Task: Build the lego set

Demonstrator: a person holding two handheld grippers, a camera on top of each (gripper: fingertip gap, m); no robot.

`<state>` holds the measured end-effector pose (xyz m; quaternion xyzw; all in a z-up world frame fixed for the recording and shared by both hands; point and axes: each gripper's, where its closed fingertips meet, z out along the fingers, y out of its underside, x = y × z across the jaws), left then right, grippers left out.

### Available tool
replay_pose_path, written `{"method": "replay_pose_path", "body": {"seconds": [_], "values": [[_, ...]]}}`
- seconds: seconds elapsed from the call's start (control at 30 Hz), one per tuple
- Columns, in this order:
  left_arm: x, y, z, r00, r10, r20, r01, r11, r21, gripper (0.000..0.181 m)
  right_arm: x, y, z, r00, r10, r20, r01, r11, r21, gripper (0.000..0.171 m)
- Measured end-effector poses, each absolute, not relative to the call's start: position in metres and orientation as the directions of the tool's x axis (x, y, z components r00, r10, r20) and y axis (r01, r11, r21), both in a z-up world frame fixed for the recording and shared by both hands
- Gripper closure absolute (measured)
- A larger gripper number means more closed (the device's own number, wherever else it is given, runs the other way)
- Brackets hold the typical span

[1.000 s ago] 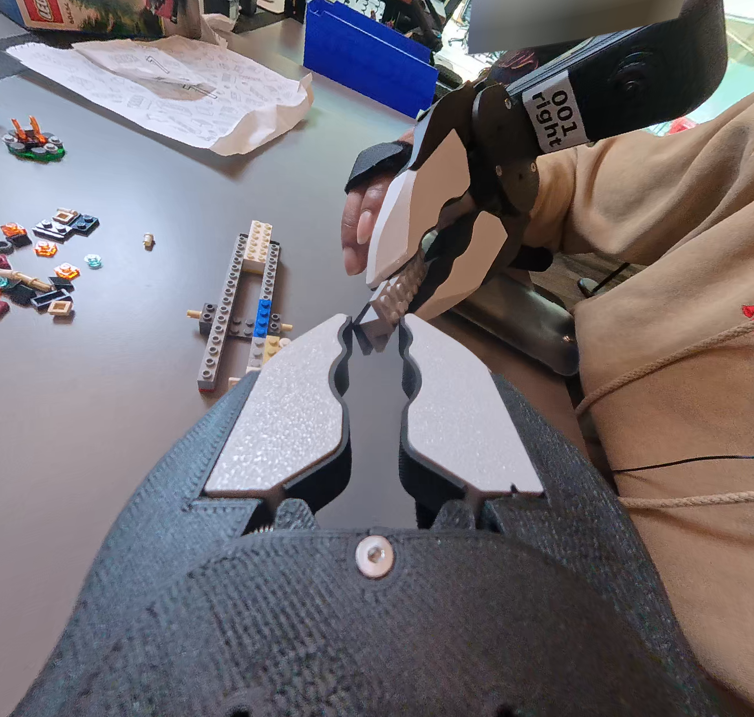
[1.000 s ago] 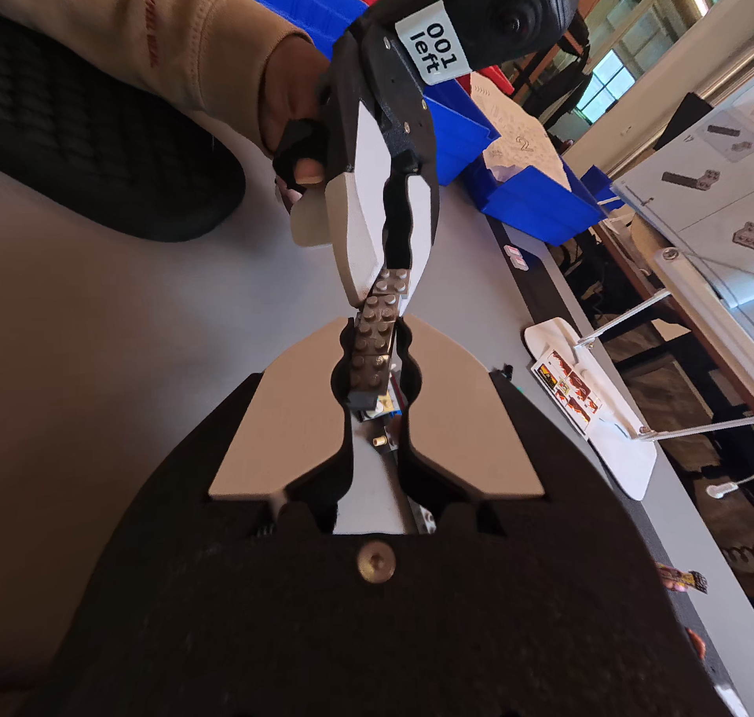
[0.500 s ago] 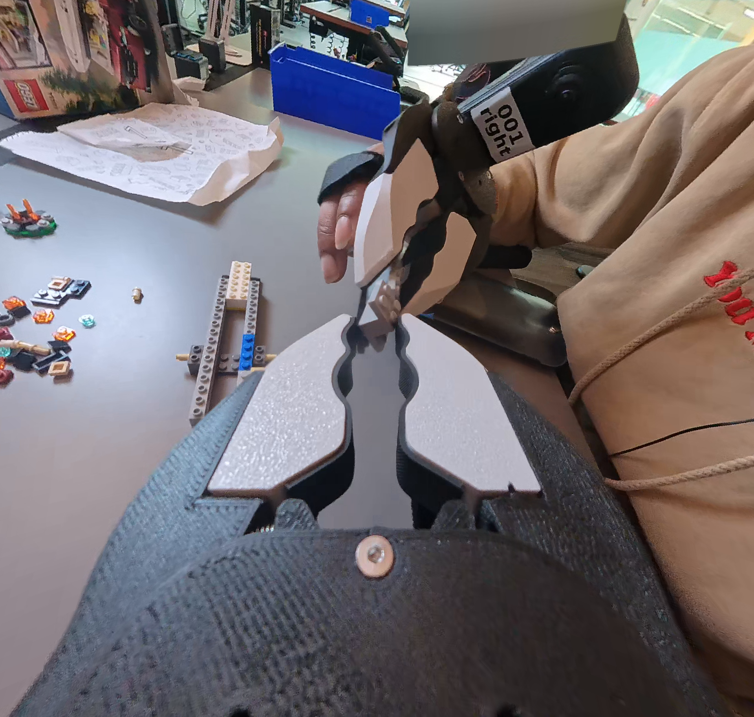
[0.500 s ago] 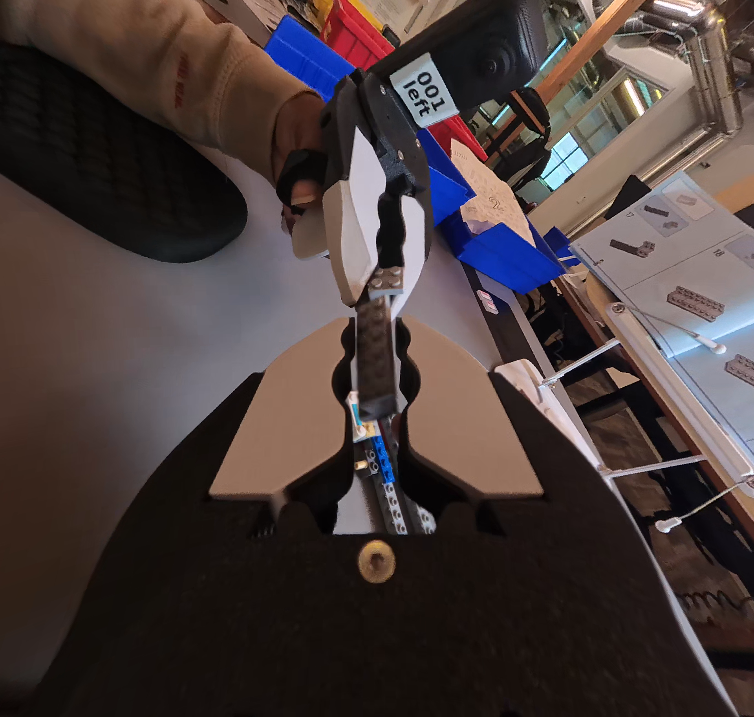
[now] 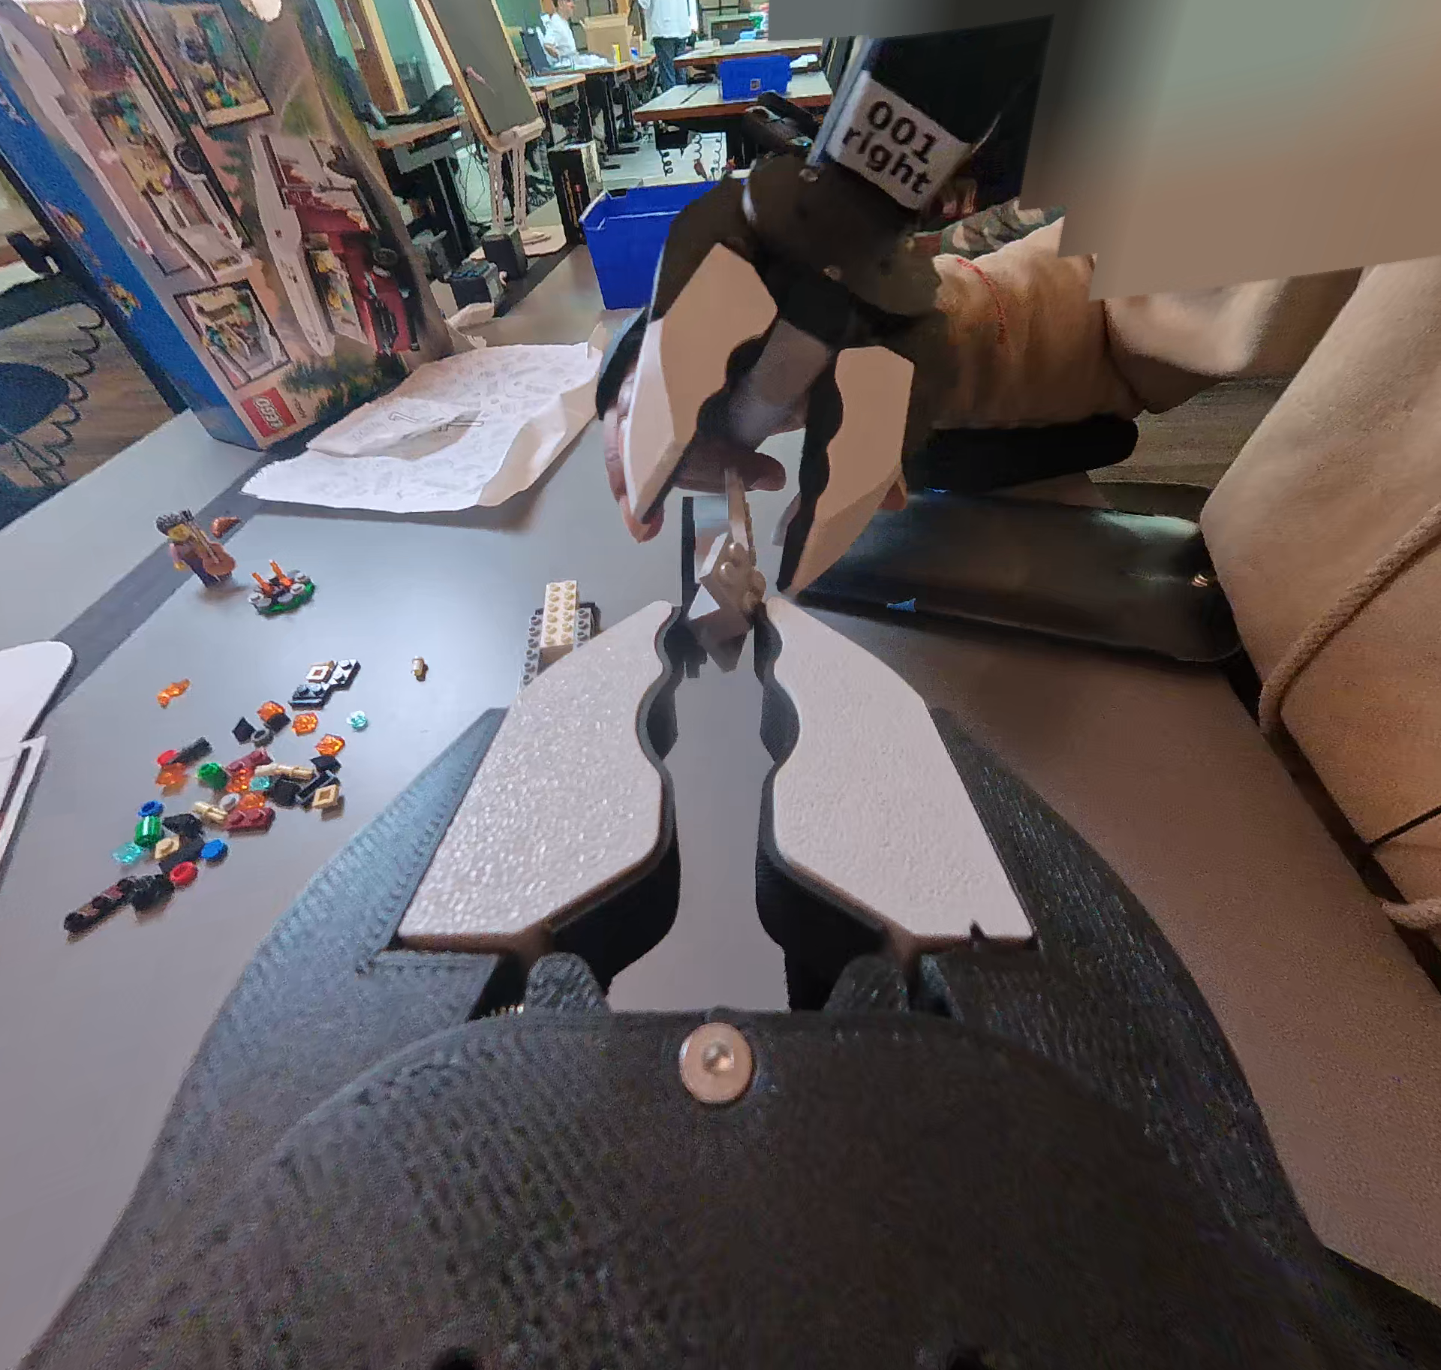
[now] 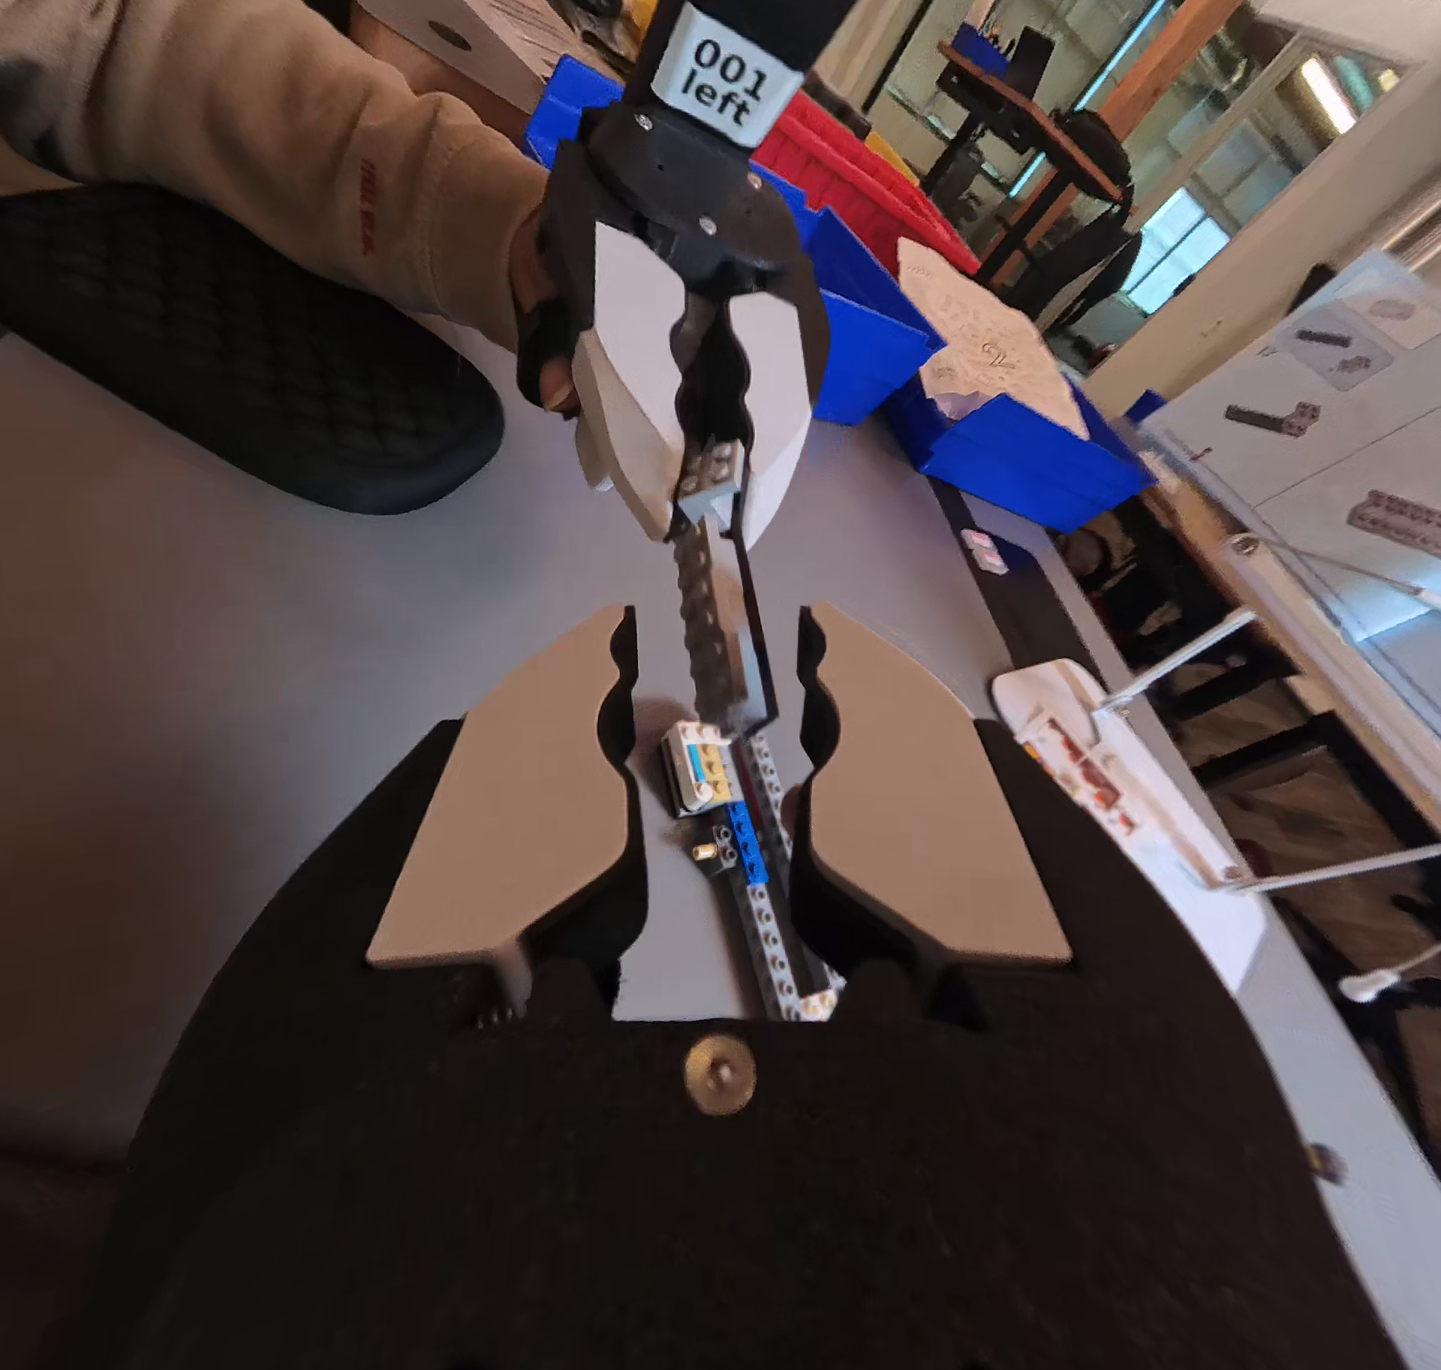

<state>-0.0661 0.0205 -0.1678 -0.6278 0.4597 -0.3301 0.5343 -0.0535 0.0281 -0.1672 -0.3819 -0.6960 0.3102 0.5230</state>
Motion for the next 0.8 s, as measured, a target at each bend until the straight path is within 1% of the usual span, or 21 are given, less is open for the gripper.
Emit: {"method": "replay_pose_path", "body": {"seconds": [0.07, 0.13, 0.2, 0.27, 0.3, 0.43, 0.6, 0.8], "values": [[-0.064, 0.017, -0.163, 0.349, -0.931, -0.110, -0.212, 0.036, -0.977, 0.164, -0.049, 0.033, -0.173, -0.188, 0.893, 0.408, 0.233, 0.444, -0.865, 0.131], [-0.063, 0.013, -0.158, 0.339, -0.931, -0.138, -0.198, 0.073, -0.977, 0.164, -0.048, 0.031, -0.176, -0.214, 0.926, 0.311, 0.216, 0.356, -0.909, 0.133], [-0.061, 0.011, -0.155, 0.338, -0.926, -0.171, -0.196, 0.108, -0.975, 0.164, -0.051, 0.025, -0.169, -0.229, 0.944, 0.239, 0.159, 0.279, -0.947, 0.142], [-0.061, 0.009, -0.152, 0.336, -0.921, -0.200, -0.194, 0.140, -0.971, 0.164, -0.052, 0.020, -0.164, -0.239, 0.945, 0.225, 0.126, 0.260, -0.957, 0.150], [-0.061, 0.008, -0.150, 0.337, -0.917, -0.214, -0.191, 0.156, -0.969, 0.164, -0.052, 0.018, -0.162, -0.240, 0.943, 0.230, 0.115, 0.263, -0.958, 0.151], [-0.060, 0.006, -0.145, 0.349, -0.890, -0.295, -0.204, 0.235, -0.950, 0.163, -0.052, 0.011, -0.158, -0.257, 0.938, 0.233, 0.092, 0.264, -0.960, 0.152], [-0.058, 0.000, -0.139, 0.355, -0.843, -0.405, -0.224, 0.343, -0.912, 0.162, -0.050, 0.003, -0.155, -0.321, 0.936, 0.143, 0.085, 0.179, -0.980, 0.153], [-0.058, -0.002, -0.135, 0.371, -0.800, -0.472, -0.233, 0.412, -0.881, 0.161, -0.051, 0.000, -0.158, -0.323, 0.931, 0.170, 0.106, 0.215, -0.971, 0.153]]}}
